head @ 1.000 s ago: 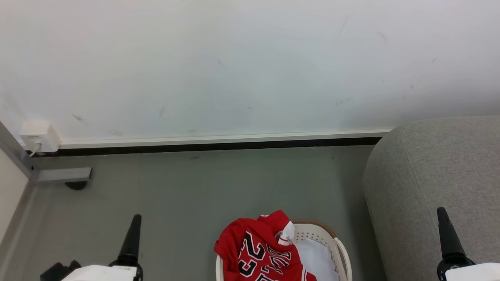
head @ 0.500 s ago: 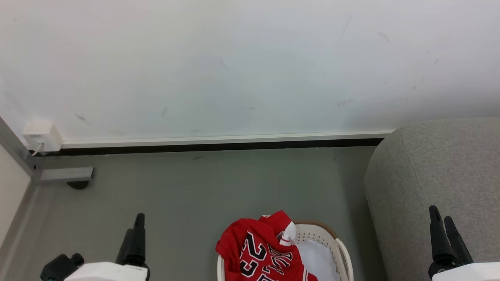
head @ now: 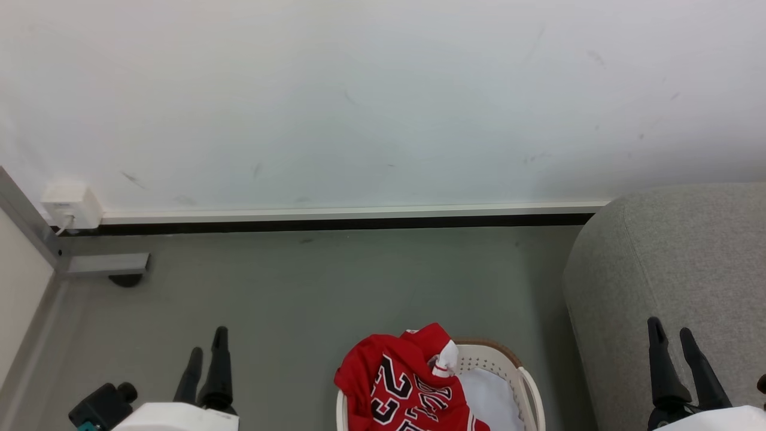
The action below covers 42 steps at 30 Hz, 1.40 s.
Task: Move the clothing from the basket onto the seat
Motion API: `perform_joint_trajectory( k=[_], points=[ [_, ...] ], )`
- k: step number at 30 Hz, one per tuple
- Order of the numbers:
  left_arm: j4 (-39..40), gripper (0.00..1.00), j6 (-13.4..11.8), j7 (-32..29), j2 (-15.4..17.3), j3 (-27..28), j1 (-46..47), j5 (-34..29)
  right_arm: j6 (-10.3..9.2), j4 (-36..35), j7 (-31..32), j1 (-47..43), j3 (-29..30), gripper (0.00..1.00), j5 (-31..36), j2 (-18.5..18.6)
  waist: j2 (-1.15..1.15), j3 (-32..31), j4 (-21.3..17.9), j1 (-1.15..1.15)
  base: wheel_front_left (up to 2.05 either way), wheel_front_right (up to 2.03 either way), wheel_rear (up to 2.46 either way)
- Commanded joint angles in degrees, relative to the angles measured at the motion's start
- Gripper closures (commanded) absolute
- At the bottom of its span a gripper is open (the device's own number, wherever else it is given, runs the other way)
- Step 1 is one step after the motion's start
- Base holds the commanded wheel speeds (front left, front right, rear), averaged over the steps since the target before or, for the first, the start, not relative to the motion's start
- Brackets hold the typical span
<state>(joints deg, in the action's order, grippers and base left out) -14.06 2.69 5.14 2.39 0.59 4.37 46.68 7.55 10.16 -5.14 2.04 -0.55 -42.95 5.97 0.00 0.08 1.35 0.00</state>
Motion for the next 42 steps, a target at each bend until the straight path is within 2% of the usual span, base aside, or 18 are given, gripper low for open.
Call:
perform_joint_trajectory(
  k=[1, 30, 42],
  points=[
    [0.8, 0.00, -0.1, 0.7, 0.5, -0.1, 0.2, -2.3, -0.05, -1.0, -0.6, 0.0, -0.1, 0.00, 1.9, 0.9, 0.00, 0.0, 0.1, 0.00, 0.00, 0.00, 0.00],
    [0.9, 0.00, -0.2, 5.0, 0.6, -0.1, -1.3, -21.7, -0.08, -0.1, -5.0, -2.2, -1.4, 0.00, 16.9, 1.7, 0.00, -0.4, 0.4, 0.00, 0.00, 0.00, 0.00],
    [0.3, 0.00, 2.0, 6.6, 0.6, -1.2, -1.8, -27.7, -0.09, 0.3, -6.6, -2.9, 0.1, 0.00, 21.1, 1.6, 0.00, -0.6, 0.6, 0.00, 0.00, 0.00, 0.00]
  ],
)
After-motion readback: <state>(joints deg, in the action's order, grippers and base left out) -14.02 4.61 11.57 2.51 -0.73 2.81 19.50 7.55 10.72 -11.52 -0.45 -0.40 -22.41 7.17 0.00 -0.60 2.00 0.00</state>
